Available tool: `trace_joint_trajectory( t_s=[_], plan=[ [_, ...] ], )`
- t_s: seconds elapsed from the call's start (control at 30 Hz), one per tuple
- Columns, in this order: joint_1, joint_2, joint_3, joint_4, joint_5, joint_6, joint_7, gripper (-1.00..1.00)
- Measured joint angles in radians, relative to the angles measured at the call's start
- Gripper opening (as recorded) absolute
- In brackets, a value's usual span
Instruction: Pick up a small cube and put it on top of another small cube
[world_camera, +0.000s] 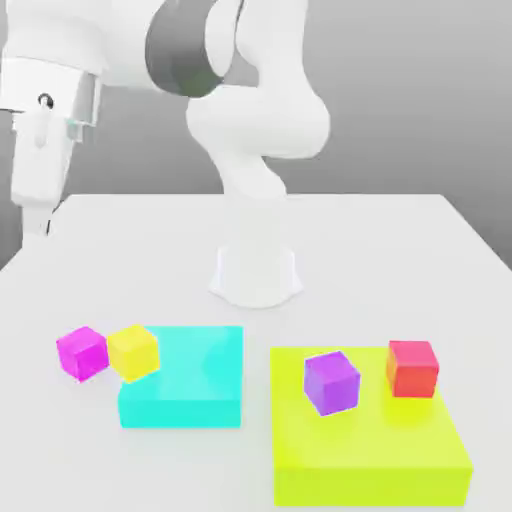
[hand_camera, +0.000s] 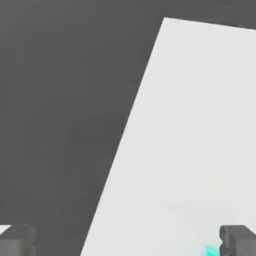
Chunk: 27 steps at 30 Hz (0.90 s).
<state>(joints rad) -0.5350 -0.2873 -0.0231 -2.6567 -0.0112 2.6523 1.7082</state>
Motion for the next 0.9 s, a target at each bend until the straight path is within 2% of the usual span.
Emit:
trace_joint_trajectory(
  t_s=[0.33,0.4,0.6,0.63,0.9],
  plan=[
    [-0.208,0.248,-0.078,-0.172,0.001,0.170,0.434,0.00],
    [-0.238,0.309,-0.083,-0.183,0.022,0.217,0.462,0.00],
    [-0.272,0.523,-0.011,-0.154,0.090,0.393,0.427,0.00],
    [-0.278,0.543,-0.004,-0.150,0.094,0.410,0.423,-1.00],
    [-0.273,0.516,-0.011,-0.155,0.086,0.389,0.430,-1.00]
  ],
)
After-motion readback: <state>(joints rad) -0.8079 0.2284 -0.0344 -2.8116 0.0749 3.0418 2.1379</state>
